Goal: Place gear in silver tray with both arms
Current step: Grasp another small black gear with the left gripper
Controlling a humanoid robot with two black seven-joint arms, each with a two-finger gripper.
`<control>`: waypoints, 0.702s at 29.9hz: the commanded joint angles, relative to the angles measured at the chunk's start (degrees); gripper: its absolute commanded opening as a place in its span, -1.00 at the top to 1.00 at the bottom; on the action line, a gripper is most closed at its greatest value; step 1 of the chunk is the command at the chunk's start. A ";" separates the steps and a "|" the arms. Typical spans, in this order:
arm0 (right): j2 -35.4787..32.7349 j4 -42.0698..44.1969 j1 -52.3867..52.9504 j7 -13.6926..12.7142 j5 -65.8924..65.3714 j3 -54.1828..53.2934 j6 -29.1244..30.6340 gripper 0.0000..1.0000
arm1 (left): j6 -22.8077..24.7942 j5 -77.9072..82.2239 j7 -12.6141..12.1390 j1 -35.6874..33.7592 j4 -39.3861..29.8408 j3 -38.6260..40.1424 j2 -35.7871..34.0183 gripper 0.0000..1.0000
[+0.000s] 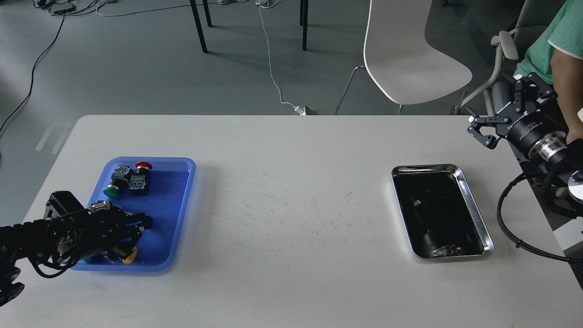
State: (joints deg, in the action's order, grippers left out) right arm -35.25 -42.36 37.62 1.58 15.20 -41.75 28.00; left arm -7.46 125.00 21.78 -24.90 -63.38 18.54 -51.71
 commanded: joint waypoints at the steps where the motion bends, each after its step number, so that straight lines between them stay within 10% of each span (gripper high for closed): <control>1: 0.00 0.00 0.08 0.00 0.00 0.00 0.00 -0.92 | -0.01 0.00 0.10 -0.15 -0.16 0.09 -0.14 0.79; 15: -0.70 -0.09 0.35 -0.09 -0.08 0.00 0.00 -0.92 | 2.00 -8.88 1.16 -8.49 -6.04 0.44 -4.98 0.81; 21: -1.05 0.35 0.44 0.00 -0.09 0.00 0.00 -0.92 | 8.07 -12.06 -2.17 -14.47 -13.17 0.71 -3.93 0.82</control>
State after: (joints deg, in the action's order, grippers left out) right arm -36.19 -42.11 38.04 1.50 15.12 -41.75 28.00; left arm -2.05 113.88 21.81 -36.88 -74.27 19.20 -56.64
